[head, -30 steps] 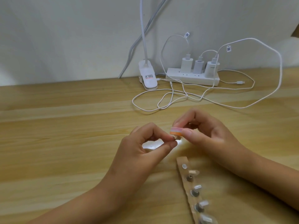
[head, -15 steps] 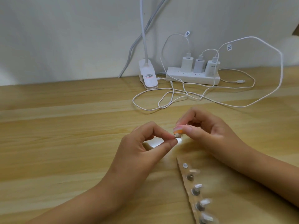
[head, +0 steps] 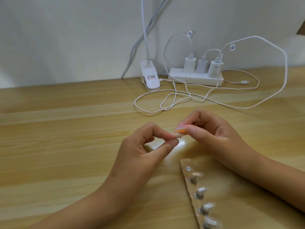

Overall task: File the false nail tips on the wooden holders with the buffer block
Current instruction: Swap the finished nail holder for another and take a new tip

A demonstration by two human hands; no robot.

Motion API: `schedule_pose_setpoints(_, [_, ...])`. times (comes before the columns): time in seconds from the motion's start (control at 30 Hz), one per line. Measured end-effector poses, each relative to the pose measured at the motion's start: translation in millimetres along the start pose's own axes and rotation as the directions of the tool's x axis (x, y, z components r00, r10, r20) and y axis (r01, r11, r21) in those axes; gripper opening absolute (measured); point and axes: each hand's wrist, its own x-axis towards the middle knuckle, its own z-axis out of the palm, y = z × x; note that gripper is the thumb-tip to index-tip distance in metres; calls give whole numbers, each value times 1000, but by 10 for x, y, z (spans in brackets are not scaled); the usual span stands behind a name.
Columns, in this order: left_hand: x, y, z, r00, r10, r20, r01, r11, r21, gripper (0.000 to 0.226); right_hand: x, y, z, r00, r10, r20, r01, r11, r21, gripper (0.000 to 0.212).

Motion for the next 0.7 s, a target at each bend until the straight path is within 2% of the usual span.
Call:
schedule_pose_setpoints(0.07, [8, 1, -3, 1000, -1, -9, 1, 1000, -16, 20, 8, 2, -7, 999, -38, -23, 38, 999, 10, 28])
schedule_pose_setpoints(0.2, [2, 2, 1, 1000, -23, -8, 22, 999, -30, 25, 8, 28, -9, 1000, 7, 15, -7, 1000, -31, 30])
schedule_pose_setpoints(0.3, [16, 9, -14, 1000, -21, -19, 20, 999, -42, 24, -2, 16, 5, 998, -67, -17, 65, 996, -57, 19])
schedule_pose_setpoints(0.37, [22, 3, -18, 1000, -21, -20, 20, 999, -50, 21, 6, 25, 4, 999, -43, -11, 42, 996, -73, 21])
schedule_pose_setpoints(0.43, [22, 11, -15, 1000, -20, -24, 18, 998, -61, 19, 18, 29, -5, 998, -11, -66, 8, 999, -36, 25])
schedule_pose_setpoints(0.5, [20, 23, -10, 1000, -9, -19, 8, 998, -63, 18, 11, 16, -8, 994, -69, -88, 72, 997, 23, 27])
schedule_pose_setpoints(0.53, [13, 26, -8, 1000, -4, -15, 3, 998, -62, 17, 9, 19, -7, 995, -86, -56, 88, 996, 22, 31])
schedule_pose_setpoints(0.6, [-1, 29, -6, 1000, 10, -4, -11, 998, -54, 16, 20, 36, -1, 1000, -13, 16, 13, 1000, -12, 34])
schedule_pose_setpoints(0.63, [-7, 35, -5, 1000, 17, -3, -17, 999, -50, 15, 29, 52, -5, 999, 27, 21, -27, 1000, -8, 32])
schedule_pose_setpoints(0.7, [-4, 45, -4, 1000, 18, -7, -18, 998, -53, 15, 33, 56, -23, 999, 5, -41, -2, 998, 63, 21])
